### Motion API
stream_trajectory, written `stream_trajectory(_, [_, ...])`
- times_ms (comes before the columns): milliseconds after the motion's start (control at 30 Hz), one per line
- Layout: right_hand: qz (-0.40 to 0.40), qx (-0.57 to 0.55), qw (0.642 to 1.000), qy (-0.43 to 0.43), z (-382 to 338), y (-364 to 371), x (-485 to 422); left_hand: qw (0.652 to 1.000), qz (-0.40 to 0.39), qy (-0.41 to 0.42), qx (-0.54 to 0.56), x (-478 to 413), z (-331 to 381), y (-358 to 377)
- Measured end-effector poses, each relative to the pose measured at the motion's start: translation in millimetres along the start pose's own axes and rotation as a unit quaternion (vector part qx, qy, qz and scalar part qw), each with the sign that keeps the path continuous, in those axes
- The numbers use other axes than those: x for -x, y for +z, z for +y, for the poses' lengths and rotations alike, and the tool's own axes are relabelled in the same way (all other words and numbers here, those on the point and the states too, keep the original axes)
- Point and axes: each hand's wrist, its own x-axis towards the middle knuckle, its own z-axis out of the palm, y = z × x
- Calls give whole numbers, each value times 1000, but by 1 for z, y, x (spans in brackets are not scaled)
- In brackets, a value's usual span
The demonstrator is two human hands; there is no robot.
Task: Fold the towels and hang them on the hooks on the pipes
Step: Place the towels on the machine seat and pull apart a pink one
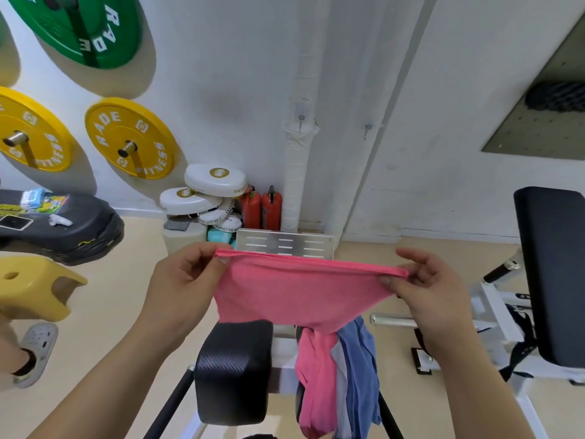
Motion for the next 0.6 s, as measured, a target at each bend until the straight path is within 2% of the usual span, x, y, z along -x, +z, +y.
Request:
stream_trajectory(100, [-2,18,999,30,7,-4,-7,1000,-5,17,18,0,6,-5])
stream_trajectory(167, [-31,57,997,52,12,-4,-9,1000,-28,-3,10,1,1,-6])
stream_trajectory(267, [-42,91,993,60,18,0,-6,999,-21,-30,25,3,-2,-5])
stream_trajectory(367, [-49,210,975,43,22,5,-6,999,-47,5,-5,4,8,3])
stream_trajectory(433, [-102,258,960,40,14,12,-1,994,-84,42,-64,7,17,15])
stream_trajectory(500, [-195,226,954,3,-5,26,9,984,-130,79,-97,12,23,32])
stream_trajectory(600, [-317,65,946,7,-28,55,28,981,-170,71,-61,22,30,54])
